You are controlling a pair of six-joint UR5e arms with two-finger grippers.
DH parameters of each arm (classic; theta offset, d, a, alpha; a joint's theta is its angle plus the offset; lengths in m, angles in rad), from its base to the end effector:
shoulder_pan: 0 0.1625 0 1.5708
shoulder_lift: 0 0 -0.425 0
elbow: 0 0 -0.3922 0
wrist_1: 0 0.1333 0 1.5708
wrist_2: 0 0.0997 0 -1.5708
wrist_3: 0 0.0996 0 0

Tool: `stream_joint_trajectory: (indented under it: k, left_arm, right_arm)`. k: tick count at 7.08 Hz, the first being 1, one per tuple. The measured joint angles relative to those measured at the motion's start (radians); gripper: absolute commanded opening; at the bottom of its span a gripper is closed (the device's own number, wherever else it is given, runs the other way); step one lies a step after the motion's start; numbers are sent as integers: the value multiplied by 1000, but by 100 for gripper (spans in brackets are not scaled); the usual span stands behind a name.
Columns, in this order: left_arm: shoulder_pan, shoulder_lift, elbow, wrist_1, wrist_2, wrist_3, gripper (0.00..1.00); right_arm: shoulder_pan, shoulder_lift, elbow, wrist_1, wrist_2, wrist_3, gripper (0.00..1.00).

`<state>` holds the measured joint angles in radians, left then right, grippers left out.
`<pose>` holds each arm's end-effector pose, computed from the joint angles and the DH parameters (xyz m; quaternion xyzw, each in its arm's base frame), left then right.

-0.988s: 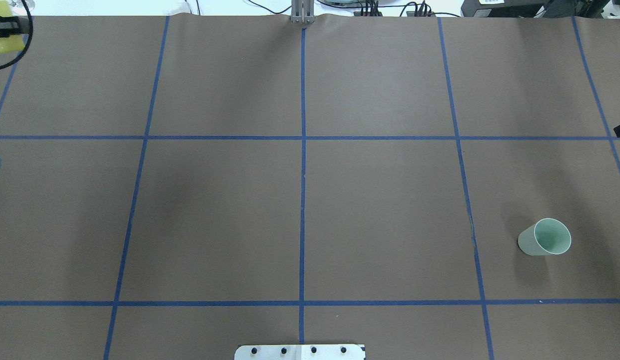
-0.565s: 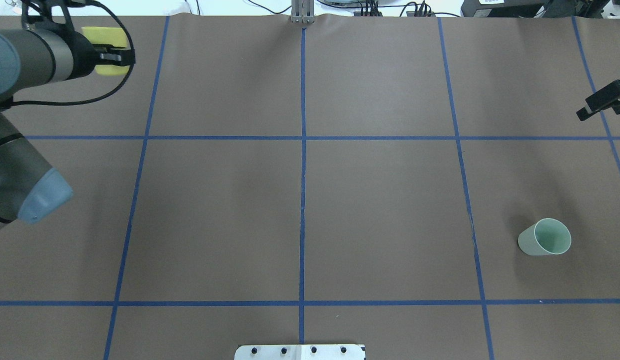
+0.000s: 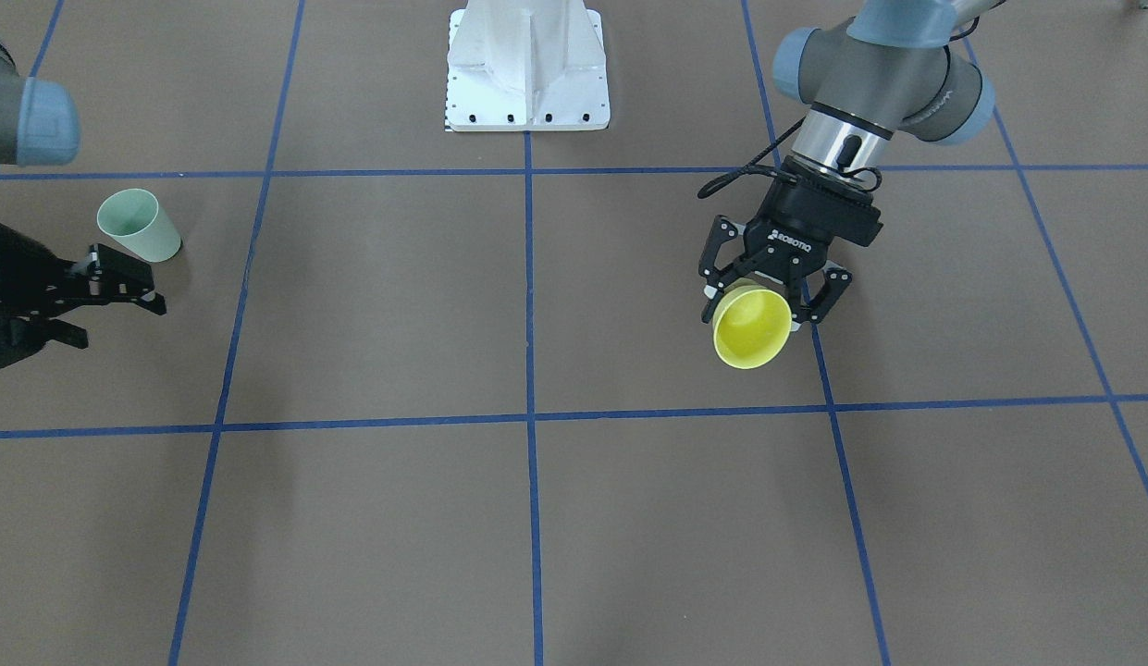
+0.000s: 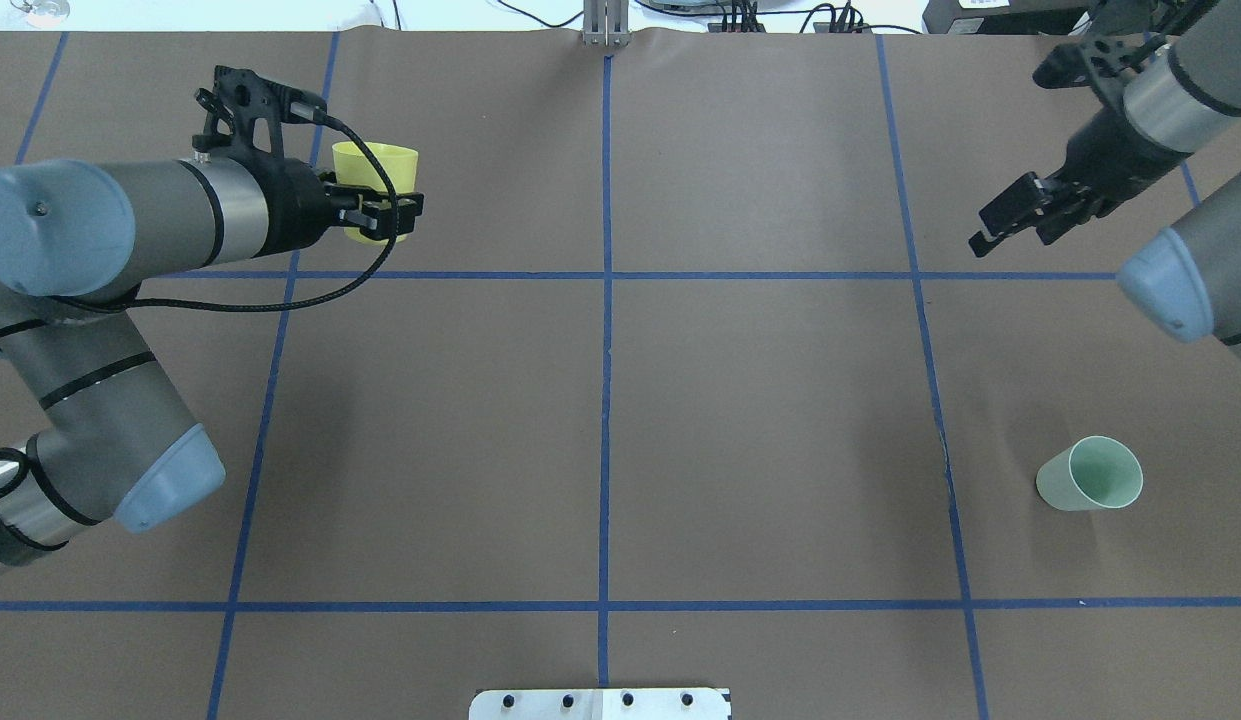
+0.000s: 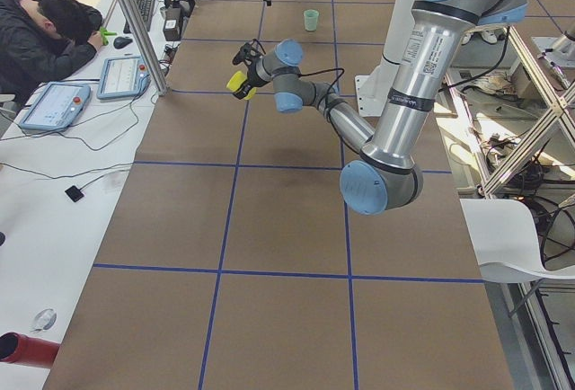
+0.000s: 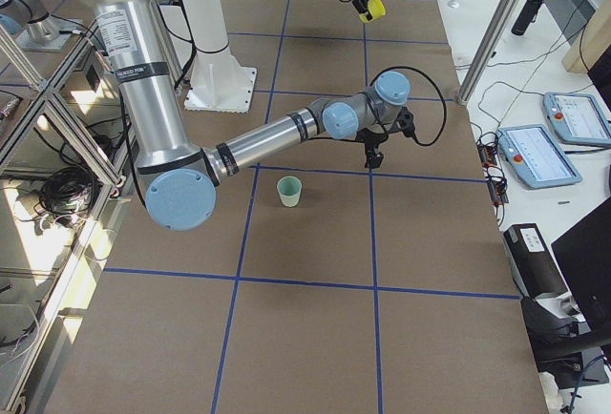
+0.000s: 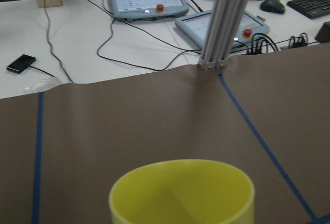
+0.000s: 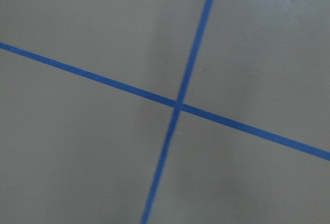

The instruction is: Transfer and stack yellow cup on green cup

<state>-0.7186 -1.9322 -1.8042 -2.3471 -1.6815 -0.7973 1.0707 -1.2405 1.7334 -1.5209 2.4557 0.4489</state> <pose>0.3650 -0.4817 0.2622 0.3976 0.4933 0.0562 0.7716 -0.2390 -0.5546 0.3815 0.0270 -0.4776 -0.1370 0.8674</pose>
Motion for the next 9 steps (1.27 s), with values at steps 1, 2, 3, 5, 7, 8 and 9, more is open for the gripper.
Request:
stream_joint_trajectory:
  k: [1,2,3,5,7,8,9]
  left_arm:
    - [21,-1,21,-97,-58,19,0]
    - [49,-4,65,-213,-84,27,0]
    - [84,-11,125,-335,-63,28,0]
    - [205,-59,236,-511,85,24,0]
    - [281,-129,281,-548,155,18,0]
    - [309,-156,290,-552,173,17,0]
    - [328,-170,300,-553,188,16,0]
  right_arm:
    - [-62,50,-3,23,-23,116,100]
    - [-112,97,-7,33,-39,205,99]
    - [-152,142,-9,39,-58,280,99]
    - [-245,213,-21,141,-135,496,99]
    - [-323,250,-46,311,-160,697,98]
    - [-349,263,-54,351,-162,738,97]
    - [-360,269,-57,366,-162,762,96]
